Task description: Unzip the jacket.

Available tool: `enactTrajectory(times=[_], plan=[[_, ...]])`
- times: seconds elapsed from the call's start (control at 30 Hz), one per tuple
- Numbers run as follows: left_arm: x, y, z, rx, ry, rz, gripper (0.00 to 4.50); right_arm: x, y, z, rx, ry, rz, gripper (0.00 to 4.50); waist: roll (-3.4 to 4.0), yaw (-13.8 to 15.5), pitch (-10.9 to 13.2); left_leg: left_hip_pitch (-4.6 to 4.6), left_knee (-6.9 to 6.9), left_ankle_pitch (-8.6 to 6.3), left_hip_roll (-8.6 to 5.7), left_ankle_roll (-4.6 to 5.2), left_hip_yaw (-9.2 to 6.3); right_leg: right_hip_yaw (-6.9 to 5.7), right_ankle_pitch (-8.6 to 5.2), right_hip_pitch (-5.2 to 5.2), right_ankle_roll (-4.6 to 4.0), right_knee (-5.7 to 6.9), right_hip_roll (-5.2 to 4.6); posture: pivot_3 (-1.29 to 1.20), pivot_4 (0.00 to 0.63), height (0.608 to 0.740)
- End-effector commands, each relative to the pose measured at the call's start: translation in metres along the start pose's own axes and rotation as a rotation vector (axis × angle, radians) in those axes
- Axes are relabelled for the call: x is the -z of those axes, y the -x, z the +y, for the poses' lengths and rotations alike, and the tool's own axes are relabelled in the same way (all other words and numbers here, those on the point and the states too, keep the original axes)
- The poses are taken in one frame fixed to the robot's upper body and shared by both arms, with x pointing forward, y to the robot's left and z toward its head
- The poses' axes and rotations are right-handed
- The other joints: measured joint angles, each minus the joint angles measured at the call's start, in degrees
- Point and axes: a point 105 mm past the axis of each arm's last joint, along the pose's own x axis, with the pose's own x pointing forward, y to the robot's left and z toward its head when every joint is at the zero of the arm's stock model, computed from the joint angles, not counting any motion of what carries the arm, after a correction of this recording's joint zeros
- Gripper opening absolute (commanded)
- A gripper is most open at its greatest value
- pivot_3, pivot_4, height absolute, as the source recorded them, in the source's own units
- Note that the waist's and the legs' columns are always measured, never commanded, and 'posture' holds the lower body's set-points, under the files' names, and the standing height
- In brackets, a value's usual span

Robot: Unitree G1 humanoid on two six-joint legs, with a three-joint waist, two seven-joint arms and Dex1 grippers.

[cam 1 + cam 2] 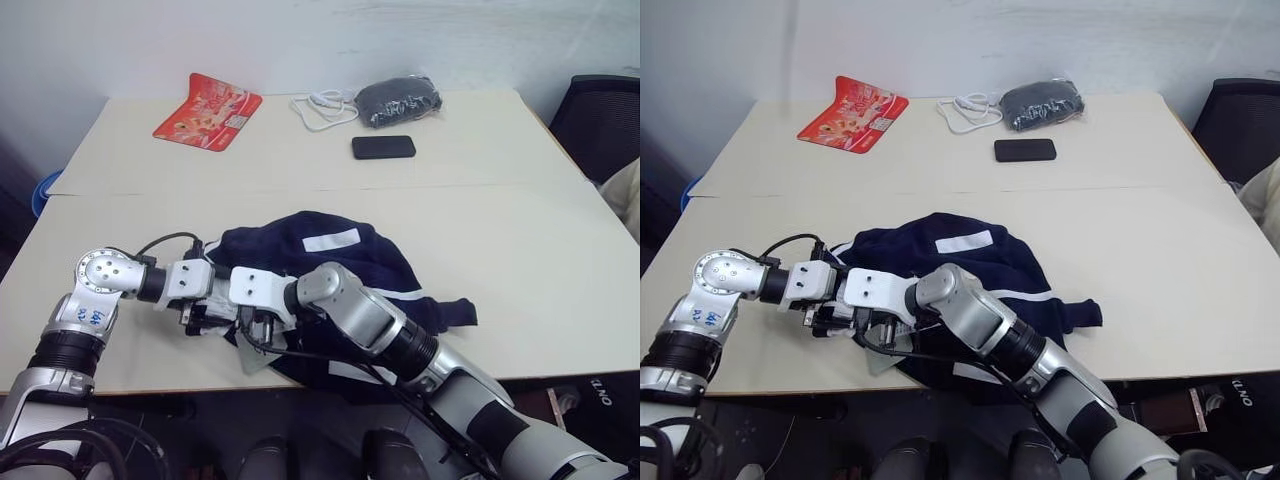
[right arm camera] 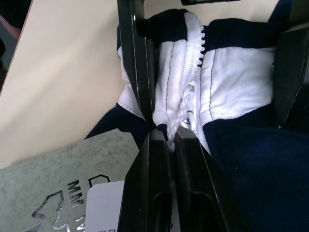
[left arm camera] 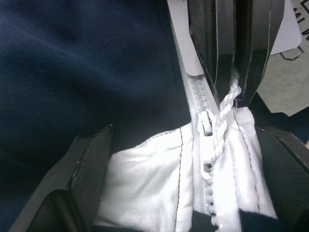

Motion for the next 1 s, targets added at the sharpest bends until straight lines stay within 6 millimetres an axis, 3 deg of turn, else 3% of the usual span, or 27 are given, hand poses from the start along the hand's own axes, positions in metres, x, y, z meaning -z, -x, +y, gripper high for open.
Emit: enactTrajectory(times=[0.03, 0.47, 0.7, 1.0], plan=[[0.041, -0.011, -0.026, 0.072, 0.101, 0.152, 4.35, -0.046, 0.017, -0.007, 0.033, -0.006, -0.186, 0.02, 0.0, 0.0, 0.0, 0.0, 0.0, 0.0, -0.01, 0.0, -0.01, -0.02, 0.0, 0.01, 0.0, 0.0, -0.01, 0.0, 0.15, 0.74], [0.033, -0.012, -0.022, 0.067, 0.078, 0.126, 4.35, -0.027, 0.013, -0.014, 0.058, -0.037, -0.127, 0.02, -0.01, -0.07, 0.0, 0.0, -0.01, 0.01, -0.04, 0.02, -0.06, -0.04, 0.0, 0.02, 0.0, -0.01, -0.06, 0.0, 0.15, 0.74], [0.032, -0.011, -0.022, 0.067, 0.075, 0.124, 4.35, -0.025, 0.012, -0.017, 0.079, -0.006, -0.106, 2.16, -0.01, -0.35, -0.01, 0.16, -0.16, 0.03, -0.02, 0.0, -0.07, -0.01, 0.0, 0.06, 0.0, -0.02, -0.06, 0.0, 0.15, 0.74], [0.03, -0.012, -0.019, 0.066, 0.069, 0.122, 4.35, -0.02, 0.009, -0.01, 0.044, -0.007, -0.086, 2.16, -0.01, -0.34, -0.01, 0.16, -0.19, 0.04, -0.03, 0.01, -0.06, 0.0, 0.0, 0.06, 0.0, -0.03, -0.06, 0.0, 0.15, 0.74]])
